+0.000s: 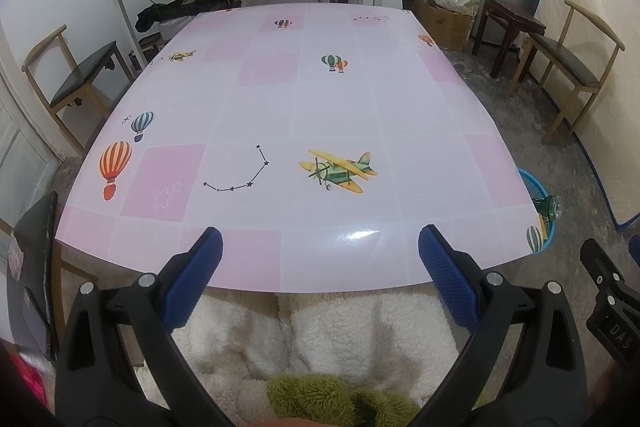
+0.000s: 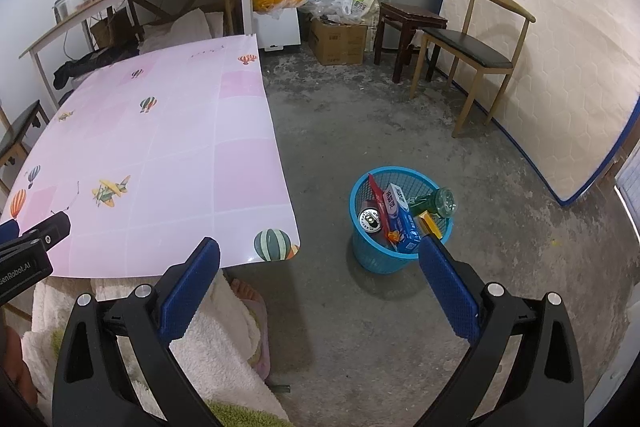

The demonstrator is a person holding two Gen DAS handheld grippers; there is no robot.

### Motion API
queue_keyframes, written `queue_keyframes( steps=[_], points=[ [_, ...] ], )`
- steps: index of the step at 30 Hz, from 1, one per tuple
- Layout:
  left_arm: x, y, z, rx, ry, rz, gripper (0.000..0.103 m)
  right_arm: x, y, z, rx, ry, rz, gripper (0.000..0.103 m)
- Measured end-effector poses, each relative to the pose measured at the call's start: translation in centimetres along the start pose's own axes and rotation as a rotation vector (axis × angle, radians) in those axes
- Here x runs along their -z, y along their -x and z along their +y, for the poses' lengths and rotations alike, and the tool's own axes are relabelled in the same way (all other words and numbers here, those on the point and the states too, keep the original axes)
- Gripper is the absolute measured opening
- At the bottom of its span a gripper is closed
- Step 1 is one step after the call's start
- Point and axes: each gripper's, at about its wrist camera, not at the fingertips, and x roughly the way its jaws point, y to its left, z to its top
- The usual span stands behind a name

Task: Collect trash

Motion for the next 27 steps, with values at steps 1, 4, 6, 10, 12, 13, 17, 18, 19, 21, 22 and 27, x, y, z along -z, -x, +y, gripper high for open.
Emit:
queue_keyframes(
  steps=[1,4,6,10,12,13,17,18,19,21,22,27],
  points=[
    [0.04,0.00,0.00,0.000,0.000,0.001,0.094,0.01,0.00,0.02,0.000,0.000,0.000,0.097],
    [0.06,-0.05,0.02,0.001,-0.001,0.002,0.094,0.00,0.01,0.04,0.000,0.001,0.001,0.097],
    [0.09,-0.02,0.04,0.000,0.000,0.000,0.094,-0.07,-0.02,0.00,0.000,0.002,0.001,0.097],
    [0.10,-0.03,0.09,0.001,0.003,-0.002,0.094,-0.05,-0.04,0.01,0.002,0.003,0.004,0.097],
    [0.10,-0.11,0.11,0.001,0.002,-0.003,0.094,-0.09,-0.05,-0.03,0.002,0.004,0.003,0.097],
    [0.16,-0.09,0.09,0.002,0.001,-0.004,0.094,-0.06,-0.05,-0.04,0.003,0.005,0.002,0.097],
    [0.10,-0.13,0.14,0.001,0.002,-0.003,0.094,-0.04,-0.17,-0.38,0.006,0.010,0.006,0.097],
    [0.08,-0.13,0.16,0.001,0.002,-0.002,0.094,-0.08,-0.22,-0.47,0.006,0.011,0.007,0.097],
    [0.07,-0.13,0.16,0.002,0.001,-0.002,0.094,-0.13,-0.25,-0.52,0.005,0.012,0.008,0.097],
    [0.08,-0.13,0.16,0.002,0.001,-0.001,0.094,-0.14,-0.28,-0.58,0.006,0.015,0.009,0.097],
    [0.14,-0.11,0.15,0.002,0.001,-0.002,0.094,-0.19,-0.28,-0.62,0.006,0.017,0.008,0.097],
    [0.11,-0.12,0.10,0.001,0.003,-0.002,0.094,-0.31,-0.28,-0.71,0.006,0.021,0.007,0.097]
  ],
)
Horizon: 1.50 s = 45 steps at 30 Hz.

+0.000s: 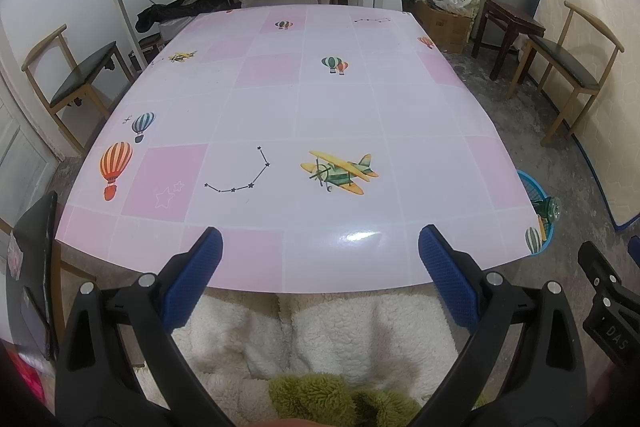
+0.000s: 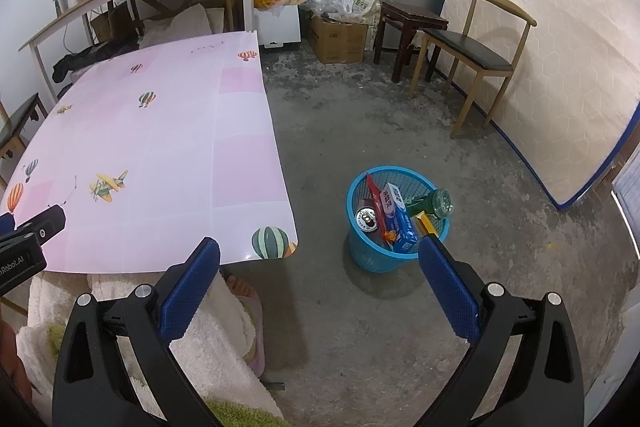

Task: Collect trash

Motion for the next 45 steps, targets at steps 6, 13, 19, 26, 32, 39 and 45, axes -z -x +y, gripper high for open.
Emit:
queue_keyframes(
  steps=[6,13,19,26,32,39,45],
  points=[
    [0.02,-0.01,0.04,0.000,0.000,0.000,0.094,-0.05,0.01,-0.06,0.000,0.002,0.000,0.097],
    [-0.02,-0.01,0.02,0.000,0.001,0.000,0.094,-0.09,0.04,-0.08,0.001,0.004,-0.001,0.097],
    [0.12,-0.22,0.12,0.001,0.000,0.011,0.094,-0.14,-0.13,-0.13,-0.004,0.005,0.006,0.097],
    [0.10,-0.28,0.20,0.003,-0.001,0.012,0.094,-0.25,-0.34,-0.33,-0.008,0.012,0.008,0.097],
    [0.12,-0.25,0.15,0.002,0.000,0.013,0.094,-0.27,-0.48,-0.69,-0.009,0.010,0.009,0.097],
    [0.10,-0.23,0.13,0.002,0.000,0.013,0.094,-0.40,-0.61,-0.82,-0.010,0.013,0.010,0.097],
    [0.08,-0.38,0.16,0.002,-0.001,0.016,0.094,-0.33,-0.75,-0.87,-0.012,0.011,0.013,0.097]
  ],
)
